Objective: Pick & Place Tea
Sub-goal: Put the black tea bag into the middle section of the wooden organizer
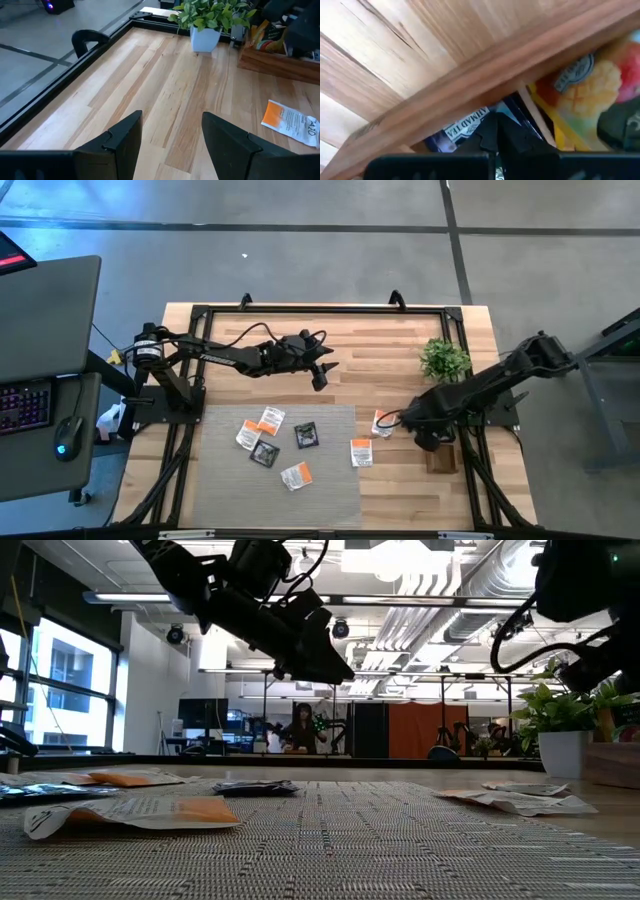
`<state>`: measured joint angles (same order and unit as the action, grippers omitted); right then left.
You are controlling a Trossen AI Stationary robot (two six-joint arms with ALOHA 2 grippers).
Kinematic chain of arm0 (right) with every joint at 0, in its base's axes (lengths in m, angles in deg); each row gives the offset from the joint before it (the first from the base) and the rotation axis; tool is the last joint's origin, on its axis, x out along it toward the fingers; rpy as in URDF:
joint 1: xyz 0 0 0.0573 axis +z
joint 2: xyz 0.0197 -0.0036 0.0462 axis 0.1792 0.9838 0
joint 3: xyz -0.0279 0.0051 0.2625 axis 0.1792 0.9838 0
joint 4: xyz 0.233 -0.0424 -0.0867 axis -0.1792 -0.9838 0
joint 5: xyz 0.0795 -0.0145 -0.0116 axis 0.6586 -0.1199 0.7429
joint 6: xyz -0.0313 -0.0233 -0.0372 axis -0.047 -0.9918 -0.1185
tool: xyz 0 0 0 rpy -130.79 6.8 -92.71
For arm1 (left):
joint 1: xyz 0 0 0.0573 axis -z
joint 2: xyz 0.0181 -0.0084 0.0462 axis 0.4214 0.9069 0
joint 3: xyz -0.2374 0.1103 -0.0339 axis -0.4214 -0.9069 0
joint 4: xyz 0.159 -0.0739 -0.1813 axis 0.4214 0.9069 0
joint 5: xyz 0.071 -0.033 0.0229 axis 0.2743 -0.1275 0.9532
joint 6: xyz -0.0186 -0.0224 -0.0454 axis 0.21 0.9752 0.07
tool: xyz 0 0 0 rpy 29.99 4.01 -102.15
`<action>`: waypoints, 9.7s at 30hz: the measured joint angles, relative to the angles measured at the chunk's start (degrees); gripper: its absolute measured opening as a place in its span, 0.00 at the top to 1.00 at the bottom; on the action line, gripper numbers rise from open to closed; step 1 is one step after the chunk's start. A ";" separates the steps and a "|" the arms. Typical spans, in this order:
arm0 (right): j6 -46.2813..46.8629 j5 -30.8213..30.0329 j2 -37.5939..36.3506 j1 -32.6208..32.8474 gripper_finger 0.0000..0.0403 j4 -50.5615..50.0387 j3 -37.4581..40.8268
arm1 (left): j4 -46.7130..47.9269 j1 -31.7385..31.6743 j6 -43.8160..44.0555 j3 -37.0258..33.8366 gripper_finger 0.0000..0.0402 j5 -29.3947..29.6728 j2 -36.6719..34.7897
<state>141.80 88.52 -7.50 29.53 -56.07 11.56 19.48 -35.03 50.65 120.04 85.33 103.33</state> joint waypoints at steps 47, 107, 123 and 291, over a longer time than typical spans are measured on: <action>-52.71 -24.44 24.51 -7.12 0.67 72.10 -16.93 | 0.08 0.00 -0.22 0.04 0.49 -0.90 0.00; -46.25 -18.23 26.25 -12.71 0.99 61.05 -16.89 | 22.01 -0.02 0.20 0.02 0.49 1.97 -15.75; -25.51 -31.84 13.13 -1.82 1.00 35.47 -16.92 | 23.56 0.00 10.55 -0.02 0.49 -5.88 -15.06; 20.56 -13.13 15.21 12.36 1.00 -8.64 -8.25 | 25.79 0.00 19.75 0.02 0.49 -4.57 -15.04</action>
<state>162.36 75.39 7.70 41.90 -64.71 3.32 45.28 -35.03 70.41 120.06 80.76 88.29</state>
